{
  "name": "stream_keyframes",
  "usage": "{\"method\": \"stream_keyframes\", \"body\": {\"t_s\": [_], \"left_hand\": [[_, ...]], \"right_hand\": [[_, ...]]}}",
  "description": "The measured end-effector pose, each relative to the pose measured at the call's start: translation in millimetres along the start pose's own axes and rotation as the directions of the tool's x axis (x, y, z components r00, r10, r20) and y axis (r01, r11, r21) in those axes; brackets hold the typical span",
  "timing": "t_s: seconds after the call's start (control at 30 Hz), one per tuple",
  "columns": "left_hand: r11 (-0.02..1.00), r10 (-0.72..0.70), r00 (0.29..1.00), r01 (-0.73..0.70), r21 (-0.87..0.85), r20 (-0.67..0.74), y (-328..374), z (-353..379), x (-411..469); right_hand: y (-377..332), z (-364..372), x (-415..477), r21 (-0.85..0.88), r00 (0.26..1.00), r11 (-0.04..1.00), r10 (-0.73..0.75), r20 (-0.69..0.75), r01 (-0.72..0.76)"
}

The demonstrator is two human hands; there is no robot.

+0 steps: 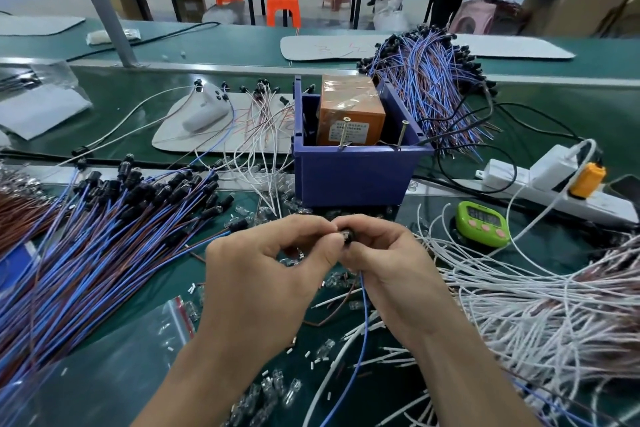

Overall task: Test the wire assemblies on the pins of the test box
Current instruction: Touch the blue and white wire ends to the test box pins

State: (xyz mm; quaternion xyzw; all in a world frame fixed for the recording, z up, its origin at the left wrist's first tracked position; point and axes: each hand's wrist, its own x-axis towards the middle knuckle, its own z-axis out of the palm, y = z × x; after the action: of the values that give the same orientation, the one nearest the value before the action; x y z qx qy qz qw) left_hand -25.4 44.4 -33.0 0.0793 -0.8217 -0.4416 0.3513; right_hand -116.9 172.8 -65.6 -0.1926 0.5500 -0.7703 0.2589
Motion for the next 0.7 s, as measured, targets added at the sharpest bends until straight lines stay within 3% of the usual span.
{"method": "stream_keyframes", "body": {"t_s": [0.37, 0.6, 0.7], "left_hand": [[0.996, -0.049, 0.998, 0.052, 0.068, -0.038, 0.2, 3.3, 0.1], [0.922, -0.322, 0.946, 0.302, -0.242, -0.047, -4.6, 13.6, -3.6], [0.917, -0.343, 0.937, 0.318, -0.241, -0.071, -5.3, 18.3, -7.5]], "right_hand": [[-1.7, 4.2, -2.0, -0.055, 0.997, 0.998, -0.038, -0.073, 0.034], [-0.8, 5.9, -1.1, -0.155, 0.984, 0.981, -0.134, -0.118, 0.115], [1.4, 4.3, -0.6, -0.201, 0.978, 0.967, -0.179, -0.109, 0.155]]}}
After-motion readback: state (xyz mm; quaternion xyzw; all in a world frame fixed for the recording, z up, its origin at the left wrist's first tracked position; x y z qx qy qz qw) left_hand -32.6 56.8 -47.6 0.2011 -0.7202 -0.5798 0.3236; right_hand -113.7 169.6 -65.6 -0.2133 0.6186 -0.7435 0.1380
